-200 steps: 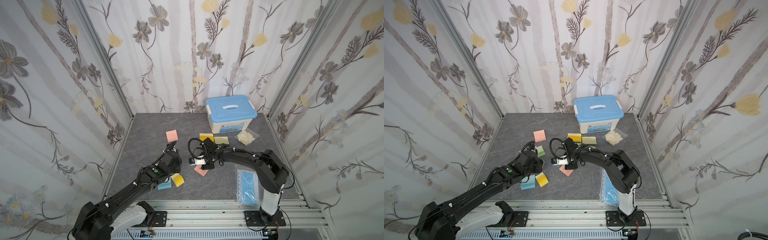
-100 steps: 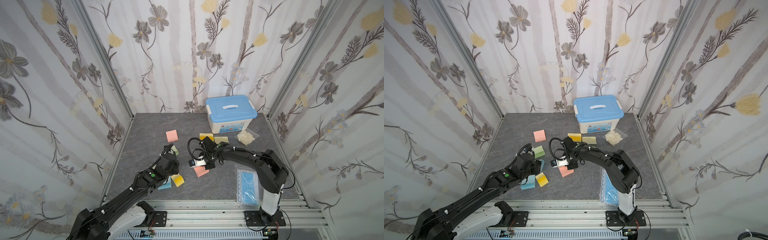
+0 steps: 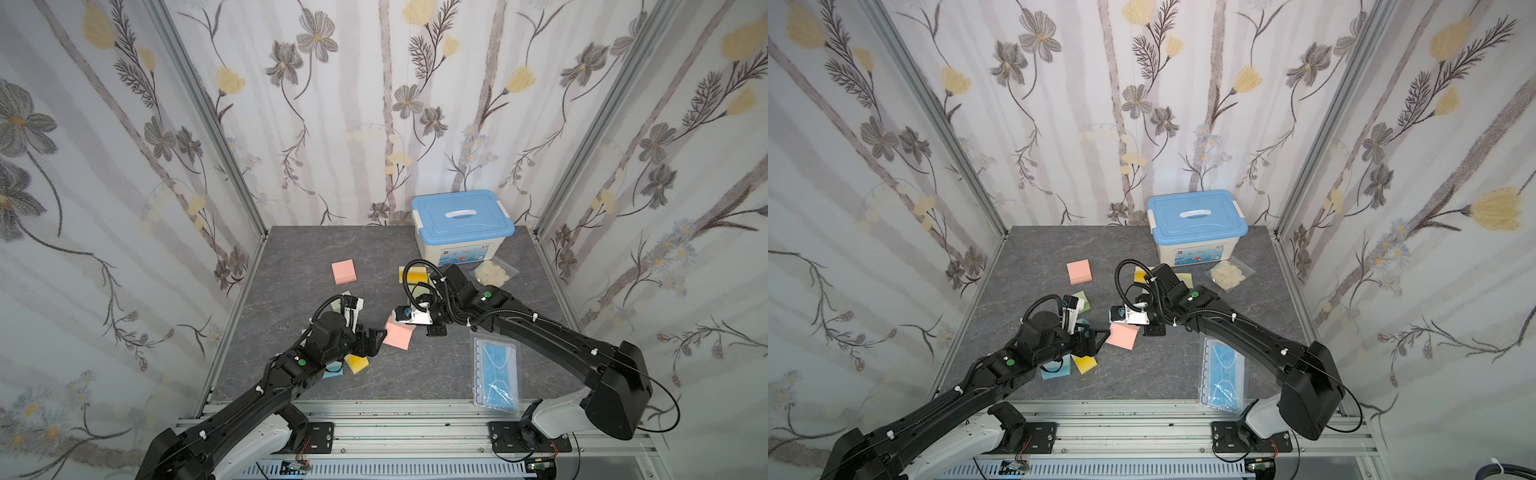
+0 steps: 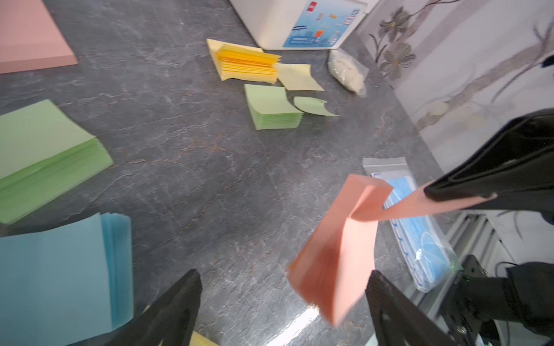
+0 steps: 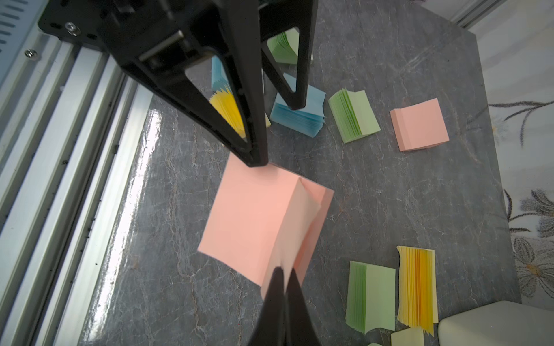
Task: Tear off pages from different memo pads
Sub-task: Pick up the memo pad from the center of the board, then tear off the paper from the memo pad.
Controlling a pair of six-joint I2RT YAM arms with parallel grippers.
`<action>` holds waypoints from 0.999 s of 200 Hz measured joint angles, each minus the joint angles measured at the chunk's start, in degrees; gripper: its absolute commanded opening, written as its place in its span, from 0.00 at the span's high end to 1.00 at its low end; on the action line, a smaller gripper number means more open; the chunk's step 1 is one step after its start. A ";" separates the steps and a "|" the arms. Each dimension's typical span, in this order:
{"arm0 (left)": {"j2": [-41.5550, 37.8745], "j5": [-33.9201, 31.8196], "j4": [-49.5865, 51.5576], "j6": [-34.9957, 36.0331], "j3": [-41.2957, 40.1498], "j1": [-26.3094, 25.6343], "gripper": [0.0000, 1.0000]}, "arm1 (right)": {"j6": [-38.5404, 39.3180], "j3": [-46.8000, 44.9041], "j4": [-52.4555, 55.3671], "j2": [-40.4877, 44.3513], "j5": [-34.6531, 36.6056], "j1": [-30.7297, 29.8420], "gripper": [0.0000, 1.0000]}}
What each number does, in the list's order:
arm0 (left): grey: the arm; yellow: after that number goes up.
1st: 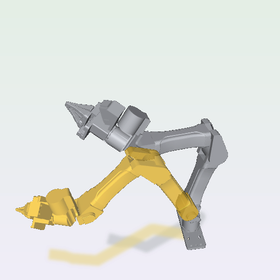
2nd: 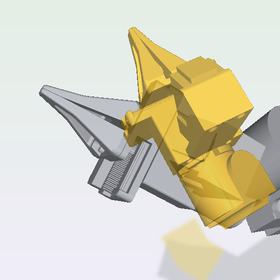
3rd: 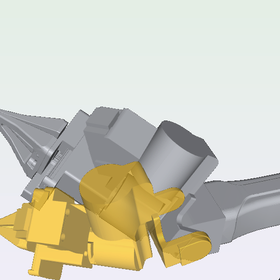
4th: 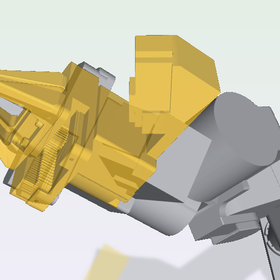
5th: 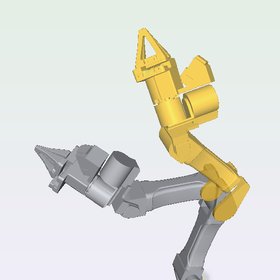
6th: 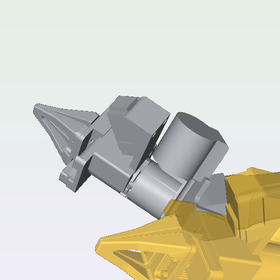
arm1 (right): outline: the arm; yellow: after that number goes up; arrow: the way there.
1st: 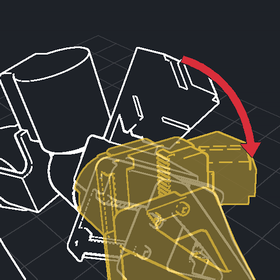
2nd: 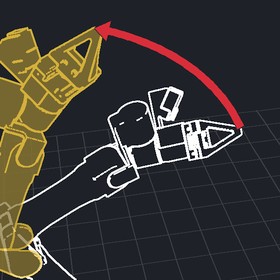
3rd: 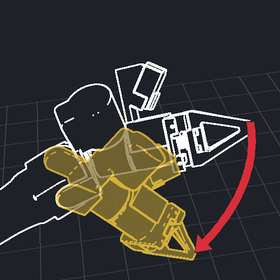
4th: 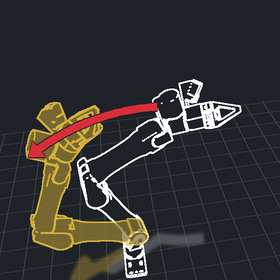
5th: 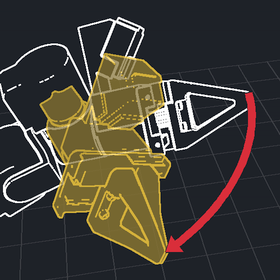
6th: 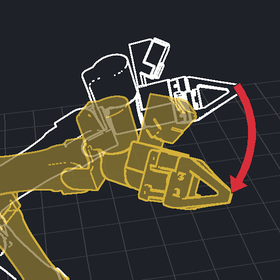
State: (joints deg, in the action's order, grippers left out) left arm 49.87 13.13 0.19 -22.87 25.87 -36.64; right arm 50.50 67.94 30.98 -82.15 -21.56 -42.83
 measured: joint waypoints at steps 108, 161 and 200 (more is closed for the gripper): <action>-2.19 13.00 -9.73 0.46 -1.75 -3.50 0.80 | -8.63 -4.92 -3.80 8.13 -7.54 -0.28 1.00; 1.29 9.66 -8.46 1.46 1.31 -4.13 0.95 | -17.27 -9.94 -13.38 11.52 -5.62 3.74 1.00; 1.53 6.67 -6.75 1.46 1.97 -4.17 1.00 | -22.01 -11.93 -19.10 12.59 -2.29 5.49 1.00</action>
State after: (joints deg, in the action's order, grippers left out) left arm 51.40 19.79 -6.57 -21.41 27.83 -40.82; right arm 28.49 56.01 11.88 -69.56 -23.86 -37.34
